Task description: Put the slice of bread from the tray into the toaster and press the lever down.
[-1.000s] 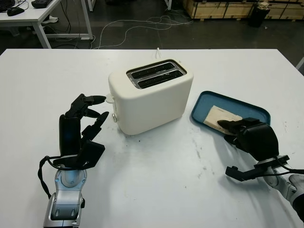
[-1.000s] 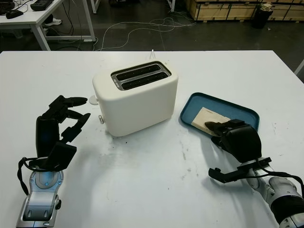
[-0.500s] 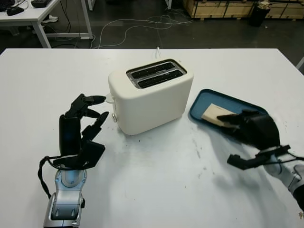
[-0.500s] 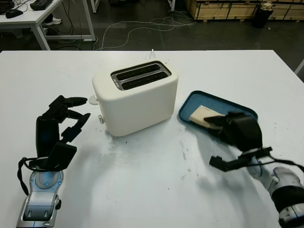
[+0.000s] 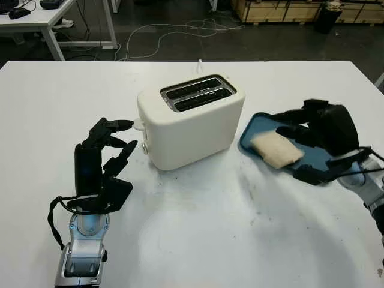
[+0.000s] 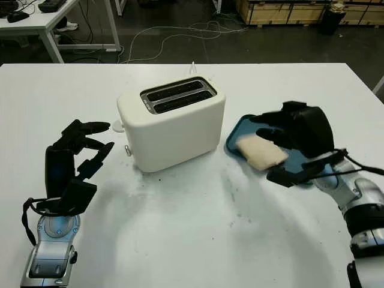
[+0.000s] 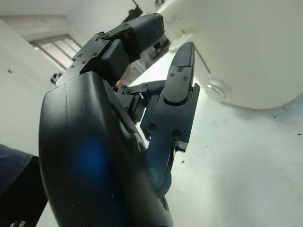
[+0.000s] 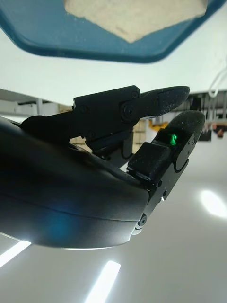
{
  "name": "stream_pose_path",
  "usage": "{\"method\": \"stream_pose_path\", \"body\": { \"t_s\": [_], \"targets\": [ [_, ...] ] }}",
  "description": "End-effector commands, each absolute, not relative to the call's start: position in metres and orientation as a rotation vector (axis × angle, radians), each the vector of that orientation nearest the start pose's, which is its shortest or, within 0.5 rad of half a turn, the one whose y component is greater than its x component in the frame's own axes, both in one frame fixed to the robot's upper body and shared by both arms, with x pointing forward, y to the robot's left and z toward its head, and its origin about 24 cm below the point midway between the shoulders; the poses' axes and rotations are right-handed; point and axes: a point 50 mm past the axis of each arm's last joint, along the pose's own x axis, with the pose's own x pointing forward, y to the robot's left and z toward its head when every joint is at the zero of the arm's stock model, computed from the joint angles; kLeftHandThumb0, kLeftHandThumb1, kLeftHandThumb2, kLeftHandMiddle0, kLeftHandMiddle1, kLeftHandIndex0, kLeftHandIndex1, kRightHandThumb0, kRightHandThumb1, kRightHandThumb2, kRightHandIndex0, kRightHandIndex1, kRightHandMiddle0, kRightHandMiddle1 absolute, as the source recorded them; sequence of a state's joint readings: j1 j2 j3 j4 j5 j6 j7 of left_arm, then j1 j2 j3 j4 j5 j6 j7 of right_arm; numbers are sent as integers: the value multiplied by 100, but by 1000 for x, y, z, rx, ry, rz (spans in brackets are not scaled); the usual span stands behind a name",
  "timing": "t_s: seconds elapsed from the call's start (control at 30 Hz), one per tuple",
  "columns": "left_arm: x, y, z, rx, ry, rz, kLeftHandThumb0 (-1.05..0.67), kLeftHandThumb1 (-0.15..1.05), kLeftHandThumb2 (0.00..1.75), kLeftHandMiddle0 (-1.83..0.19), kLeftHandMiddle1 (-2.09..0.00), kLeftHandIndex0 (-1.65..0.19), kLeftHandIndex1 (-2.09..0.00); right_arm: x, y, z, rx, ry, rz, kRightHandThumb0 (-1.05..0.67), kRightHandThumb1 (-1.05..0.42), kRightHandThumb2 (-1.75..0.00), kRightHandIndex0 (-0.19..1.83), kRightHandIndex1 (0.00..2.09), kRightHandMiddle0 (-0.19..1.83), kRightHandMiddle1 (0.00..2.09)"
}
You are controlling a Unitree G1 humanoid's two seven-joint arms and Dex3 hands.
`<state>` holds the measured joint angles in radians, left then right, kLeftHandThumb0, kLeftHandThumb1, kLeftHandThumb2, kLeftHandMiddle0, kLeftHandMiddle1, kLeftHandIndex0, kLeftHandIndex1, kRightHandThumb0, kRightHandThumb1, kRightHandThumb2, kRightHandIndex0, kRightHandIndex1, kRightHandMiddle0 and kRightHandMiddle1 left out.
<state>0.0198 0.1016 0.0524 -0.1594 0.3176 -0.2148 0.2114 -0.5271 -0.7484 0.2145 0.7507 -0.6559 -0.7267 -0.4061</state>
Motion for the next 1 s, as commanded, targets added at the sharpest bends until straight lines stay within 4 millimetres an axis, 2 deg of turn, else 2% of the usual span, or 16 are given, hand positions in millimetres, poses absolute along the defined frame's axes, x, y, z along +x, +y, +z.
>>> {"method": "stream_pose_path", "body": {
  "t_s": [0.0, 0.07, 0.17, 0.3, 0.37, 0.43, 0.47, 0.6, 0.8, 0.97],
  "targets": [
    [243, 182, 101, 405, -412, 236, -20, 92, 14, -50, -141, -54, -82, 324, -261, 126, -1242, -508, 104, -45, -92, 0, 79, 143, 115, 1],
    [242, 182, 101, 404, -409, 237, -20, 92, 14, -49, -140, -54, -82, 327, -262, 133, -1221, -471, 112, -45, -91, 0, 87, 122, 117, 1],
    [243, 182, 101, 408, -411, 241, -20, 92, 13, -51, -141, -55, -82, 335, -267, 154, -1192, -436, 115, -45, -91, 0, 95, 101, 119, 2],
    [242, 182, 100, 394, -401, 243, -20, 92, 15, -51, -140, -54, -82, 347, -271, 177, -1162, -408, 97, -46, -88, 0, 102, 88, 123, 2],
    [242, 181, 100, 397, -398, 247, -21, 92, 14, -49, -139, -54, -82, 350, -272, 183, -1170, -403, 89, -48, -87, 0, 107, 80, 124, 2],
    [242, 181, 100, 401, -399, 247, -21, 92, 14, -50, -138, -55, -82, 349, -269, 177, -1135, -368, 135, -46, -84, 0, 105, 56, 117, 1],
    [242, 181, 100, 400, -399, 247, -20, 92, 14, -50, -138, -55, -81, 347, -266, 172, -1126, -358, 158, -46, -82, 0, 96, 44, 107, 0],
    [242, 181, 100, 396, -393, 245, -20, 92, 15, -49, -138, -55, -82, 329, -257, 147, -1238, -380, 254, -57, -77, 0, 69, 23, 75, 0],
    [242, 181, 100, 395, -398, 243, -19, 92, 14, -50, -139, -55, -81, 309, -251, 129, -1373, -366, 339, -80, -77, -1, 33, 4, 38, 0],
    [242, 181, 100, 401, -398, 243, -20, 92, 14, -51, -139, -56, -82, 300, -251, 117, -1449, -327, 392, -99, -77, 0, 8, 0, 17, 0]
  ]
}}
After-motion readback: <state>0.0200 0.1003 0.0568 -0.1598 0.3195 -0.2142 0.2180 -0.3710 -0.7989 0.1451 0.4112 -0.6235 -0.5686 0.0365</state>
